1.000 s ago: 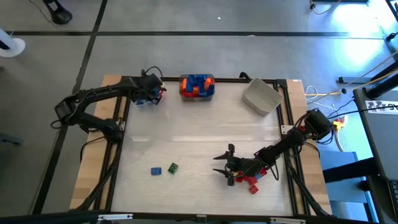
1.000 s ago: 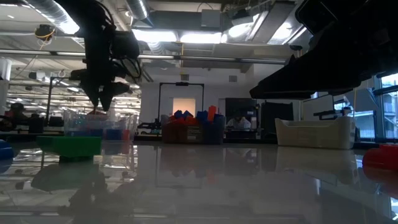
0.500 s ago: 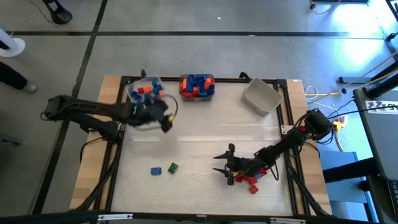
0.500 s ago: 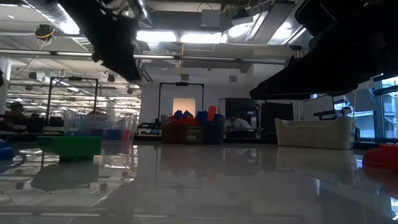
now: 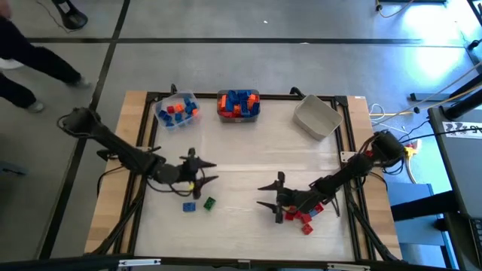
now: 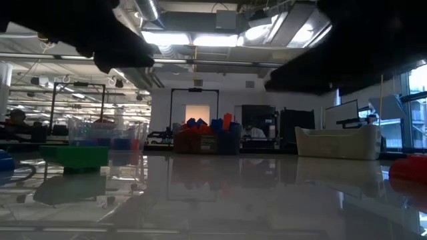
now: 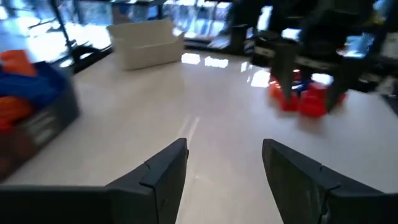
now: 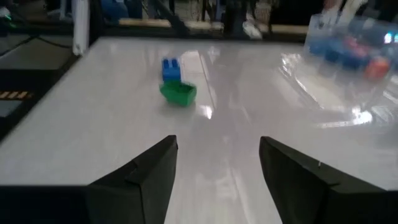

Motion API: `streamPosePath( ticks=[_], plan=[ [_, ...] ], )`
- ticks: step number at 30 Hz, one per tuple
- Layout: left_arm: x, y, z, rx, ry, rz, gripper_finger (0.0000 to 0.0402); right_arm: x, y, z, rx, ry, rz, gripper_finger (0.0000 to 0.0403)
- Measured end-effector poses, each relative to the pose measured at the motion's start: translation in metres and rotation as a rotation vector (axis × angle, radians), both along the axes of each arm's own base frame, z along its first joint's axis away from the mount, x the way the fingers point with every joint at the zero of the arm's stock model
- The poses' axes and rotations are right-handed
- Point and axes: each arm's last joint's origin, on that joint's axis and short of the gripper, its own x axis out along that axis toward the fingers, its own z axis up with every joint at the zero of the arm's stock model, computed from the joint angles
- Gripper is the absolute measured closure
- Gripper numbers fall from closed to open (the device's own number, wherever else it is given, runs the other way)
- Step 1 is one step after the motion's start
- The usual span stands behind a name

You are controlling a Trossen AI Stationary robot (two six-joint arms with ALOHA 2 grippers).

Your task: Sort blocks by size

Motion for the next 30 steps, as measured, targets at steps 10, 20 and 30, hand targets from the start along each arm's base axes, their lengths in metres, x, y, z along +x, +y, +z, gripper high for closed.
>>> streamPosePath(
  ticks=[10,20,30],
  plan=[
    [0.005,-0.033,-0.043,-0.002,-0.021,-0.118,0.0205,-0.047,-0.026,0.073,0.134,0.301,0.033,0.0173],
    [0.015,-0.044,-0.069,-0.064,-0.049,-0.121,0.0205,-0.077,-0.026,0.107,0.220,0.751,-0.041,0.0173],
    [0.016,-0.044,-0.071,-0.073,-0.043,-0.116,0.0205,-0.084,-0.006,0.066,0.101,0.991,-0.107,0.0173]
  ],
)
